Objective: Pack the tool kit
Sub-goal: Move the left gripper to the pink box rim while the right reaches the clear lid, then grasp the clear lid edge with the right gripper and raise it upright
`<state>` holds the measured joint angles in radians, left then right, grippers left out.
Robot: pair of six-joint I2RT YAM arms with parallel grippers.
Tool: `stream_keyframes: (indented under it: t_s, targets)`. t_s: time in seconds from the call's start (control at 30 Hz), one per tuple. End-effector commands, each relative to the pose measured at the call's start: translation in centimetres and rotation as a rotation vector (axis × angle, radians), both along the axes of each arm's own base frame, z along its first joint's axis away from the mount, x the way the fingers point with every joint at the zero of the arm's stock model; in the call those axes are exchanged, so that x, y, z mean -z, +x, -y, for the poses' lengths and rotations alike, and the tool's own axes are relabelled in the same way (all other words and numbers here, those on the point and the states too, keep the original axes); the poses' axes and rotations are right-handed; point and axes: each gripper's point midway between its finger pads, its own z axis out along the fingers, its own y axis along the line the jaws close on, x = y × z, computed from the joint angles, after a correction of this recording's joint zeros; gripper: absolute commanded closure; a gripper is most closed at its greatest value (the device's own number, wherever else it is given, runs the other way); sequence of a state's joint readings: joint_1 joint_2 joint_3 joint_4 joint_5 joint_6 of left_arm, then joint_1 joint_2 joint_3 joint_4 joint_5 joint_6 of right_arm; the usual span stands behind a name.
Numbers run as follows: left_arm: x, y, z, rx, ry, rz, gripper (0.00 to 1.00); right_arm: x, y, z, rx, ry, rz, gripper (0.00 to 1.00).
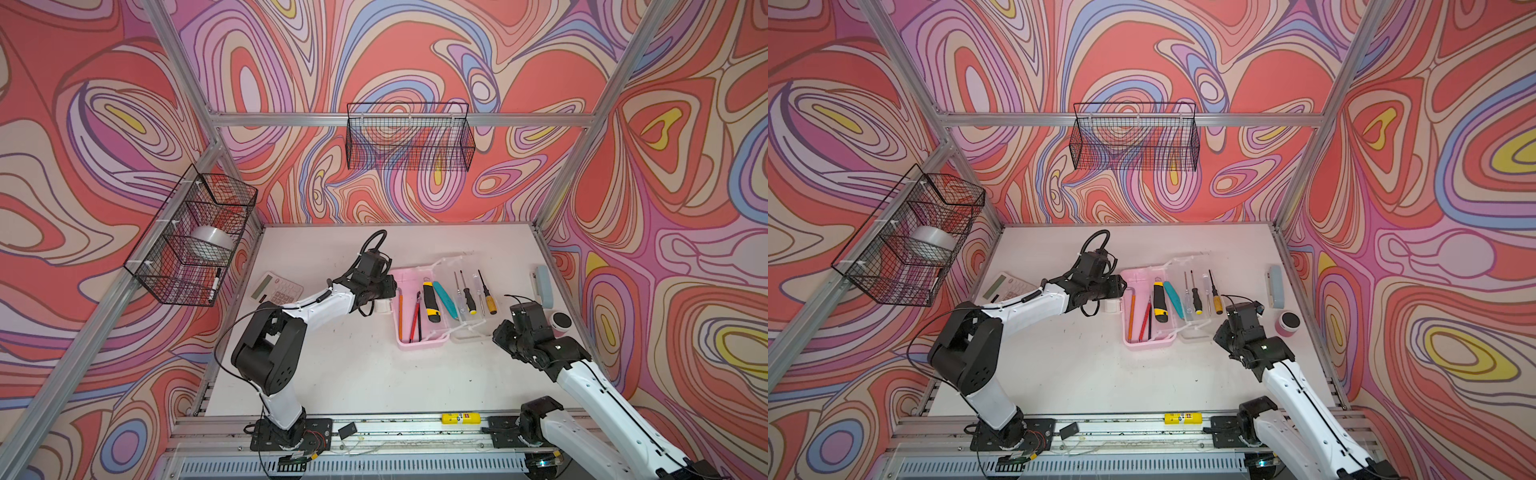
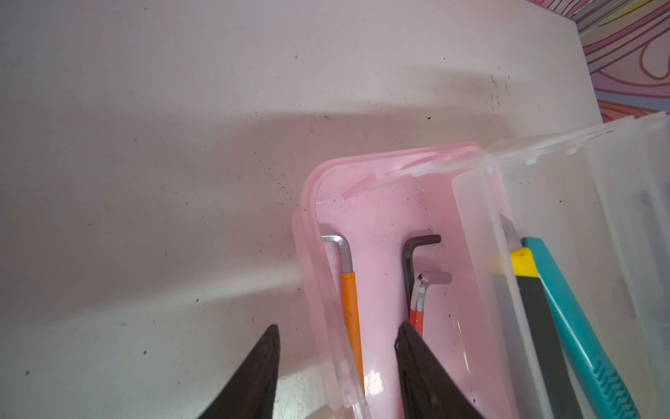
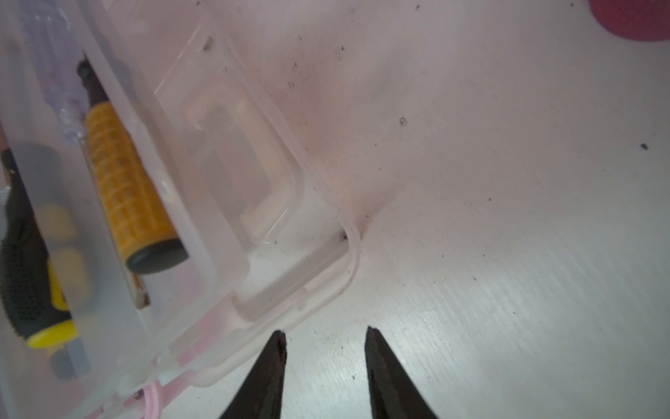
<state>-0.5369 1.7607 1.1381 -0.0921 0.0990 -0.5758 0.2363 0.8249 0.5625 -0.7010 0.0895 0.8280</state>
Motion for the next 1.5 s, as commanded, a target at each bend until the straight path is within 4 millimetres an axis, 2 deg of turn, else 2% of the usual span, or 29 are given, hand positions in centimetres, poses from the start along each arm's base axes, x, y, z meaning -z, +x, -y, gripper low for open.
stream_keyframes:
  t_s: [0.0,0.2,0.37,0.6,0.67,0.77,0.87,1.13,1.47]
  targets:
    - [-0.2,1.4,0.8,0.018,-0.024,0.008,0.52,0.4,1.1,0.0,0.006,0.029,0.029,0.62]
    - [0.3,2.2,1.2,0.013,-0.026,-0.010,0.61,1.7,2.3,0.1,0.017,0.073,0.031,0.63]
    - [0.9,2.3,1.1,0.007,-0.018,-0.035,0.74,3.0,3.2,0.5,0.031,0.069,0.002,0.64]
    - [1.3,2.3,1.0,0.001,-0.021,-0.053,0.89,4.8,3.8,1.2,0.052,0.086,-0.030,0.72]
    - [1.3,2.2,1.1,0.002,-0.021,-0.055,0.92,4.6,4.0,1.3,0.048,0.080,-0.021,0.77]
    - [1.3,2.4,1.0,-0.001,-0.021,-0.055,1.00,3.9,4.1,1.6,0.039,0.059,0.004,0.89]
    - [1.5,2.4,1.1,-0.001,-0.021,-0.066,1.00,3.3,4.1,1.8,0.035,0.038,0.022,1.00]
    - [1.4,2.1,1.3,-0.011,-0.060,-0.073,1.00,2.8,4.7,1.6,0.010,0.034,0.053,1.00]
    - [1.0,1.3,1.7,-0.004,-0.100,-0.080,1.00,-0.7,6.1,1.7,-0.024,0.001,0.132,1.00]
